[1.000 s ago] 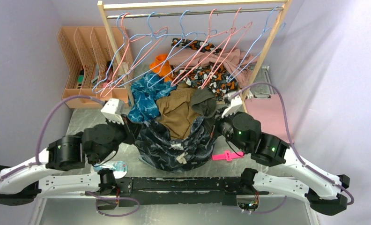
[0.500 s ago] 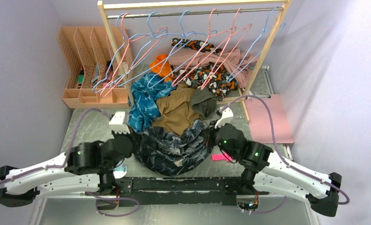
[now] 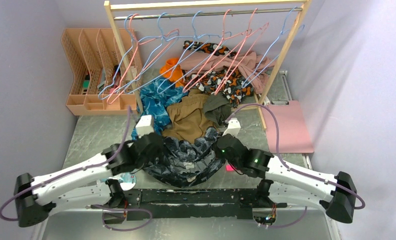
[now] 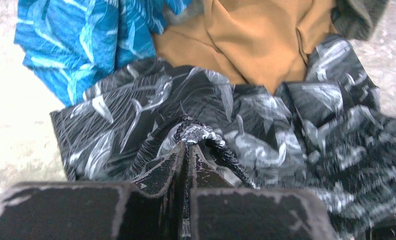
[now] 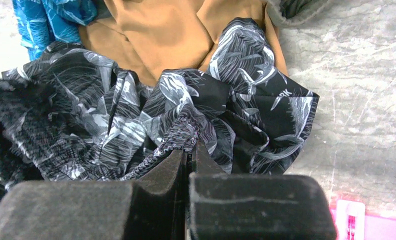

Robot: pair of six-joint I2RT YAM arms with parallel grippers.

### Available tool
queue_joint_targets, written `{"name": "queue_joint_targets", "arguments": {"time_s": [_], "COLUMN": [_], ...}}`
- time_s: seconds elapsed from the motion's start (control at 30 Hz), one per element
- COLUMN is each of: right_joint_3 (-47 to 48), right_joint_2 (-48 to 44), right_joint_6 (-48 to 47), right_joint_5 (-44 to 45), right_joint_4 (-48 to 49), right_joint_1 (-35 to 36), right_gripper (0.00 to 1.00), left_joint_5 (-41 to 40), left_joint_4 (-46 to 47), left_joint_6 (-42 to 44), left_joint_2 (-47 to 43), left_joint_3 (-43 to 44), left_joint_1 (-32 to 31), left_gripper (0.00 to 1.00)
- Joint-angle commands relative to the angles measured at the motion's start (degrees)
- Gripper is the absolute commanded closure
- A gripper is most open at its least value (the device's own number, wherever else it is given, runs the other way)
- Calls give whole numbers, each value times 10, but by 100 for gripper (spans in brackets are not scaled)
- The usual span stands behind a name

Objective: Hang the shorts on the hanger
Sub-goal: Adjust the shorts at the center of the board.

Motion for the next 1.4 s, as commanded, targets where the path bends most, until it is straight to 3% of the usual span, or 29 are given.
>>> {"name": "queue_joint_targets", "arguments": {"time_s": [0.0,0.17,0.4,0.53,0.7,0.83,0.97,1.03,1.2,1.27,1.37], "right_joint_3": [26,10,-52,-49,-62,-63,-54,-51,-32,-15,15], "right_joint_2": [22,63,39,45,67,62,41,28,7,2,-4], "right_joint_6": [-6,23,38,37,48,48,36,34,25,11,-8], "right_joint_5": [31,3,-96,-108,-131,-151,-161,-163,-169,-178,-181], "right_joint_4": [31,6,36,47,69,67,45,37,23,6,-32], "right_joint_1": [-8,-53,-138,-141,-142,-141,-142,-142,-141,-141,-142], "right_gripper": [100,100,100,100,100,99,74,60,40,34,29], "left_joint_5": [112,153,158,155,163,186,179,176,180,176,168], "left_joint_4": [115,127,63,47,58,76,51,36,14,-11,-57], "left_joint_6": [104,68,-17,-30,-42,-47,-38,-34,-21,-18,-34], "left_joint_2": [82,72,-41,-88,-70,-35,-36,-49,-95,-107,-119], "left_joint_3": [41,-3,-98,-113,-135,-131,-107,-94,-69,-51,-15], "left_joint_1": [80,128,156,156,156,156,156,156,156,156,156], "left_gripper": [93,93,93,93,90,75,41,32,16,3,1]}}
